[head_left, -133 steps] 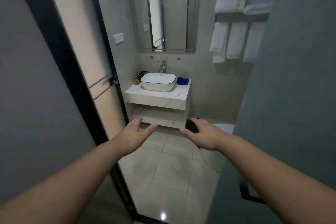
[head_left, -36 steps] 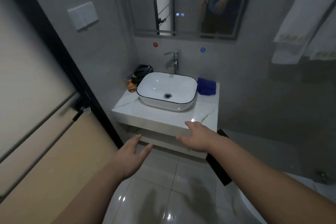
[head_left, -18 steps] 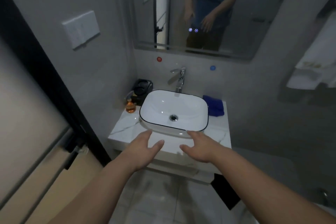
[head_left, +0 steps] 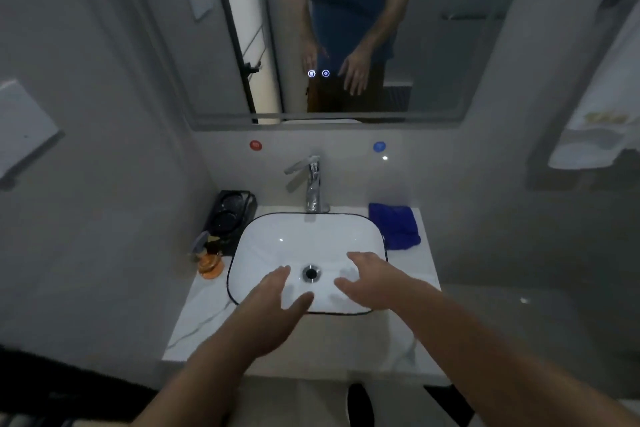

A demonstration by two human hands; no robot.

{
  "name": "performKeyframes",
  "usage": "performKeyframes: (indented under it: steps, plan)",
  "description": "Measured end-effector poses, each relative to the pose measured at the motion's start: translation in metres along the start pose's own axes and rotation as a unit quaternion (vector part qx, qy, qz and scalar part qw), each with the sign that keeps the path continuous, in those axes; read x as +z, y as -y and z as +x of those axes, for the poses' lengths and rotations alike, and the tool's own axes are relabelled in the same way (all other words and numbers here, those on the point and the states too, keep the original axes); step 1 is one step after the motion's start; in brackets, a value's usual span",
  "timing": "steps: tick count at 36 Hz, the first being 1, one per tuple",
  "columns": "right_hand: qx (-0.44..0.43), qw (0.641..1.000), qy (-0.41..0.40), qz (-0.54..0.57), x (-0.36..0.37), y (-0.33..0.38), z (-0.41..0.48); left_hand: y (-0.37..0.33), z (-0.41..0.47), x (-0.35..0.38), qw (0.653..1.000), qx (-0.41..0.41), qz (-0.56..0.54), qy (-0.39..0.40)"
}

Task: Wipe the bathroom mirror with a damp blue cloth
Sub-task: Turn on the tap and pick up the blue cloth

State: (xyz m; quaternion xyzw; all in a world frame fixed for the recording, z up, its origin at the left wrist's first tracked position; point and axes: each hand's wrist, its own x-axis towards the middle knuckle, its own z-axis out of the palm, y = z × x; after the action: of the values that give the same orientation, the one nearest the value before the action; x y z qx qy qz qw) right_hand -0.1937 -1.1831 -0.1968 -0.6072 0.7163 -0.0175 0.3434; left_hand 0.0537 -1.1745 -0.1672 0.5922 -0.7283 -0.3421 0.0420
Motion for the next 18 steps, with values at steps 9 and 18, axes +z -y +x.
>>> performKeyframes:
  steps: [9,18]
  plan:
    - [0.018,0.999,0.01,0.027,-0.033,-0.06,0.128,-0.069,0.132,-0.021,0.999,-0.006,0.034,-0.008]
    - [0.147,0.879,-0.251,0.377,-0.049,-0.119,0.213,-0.086,0.202,-0.01,0.999,0.002,0.031,0.018]
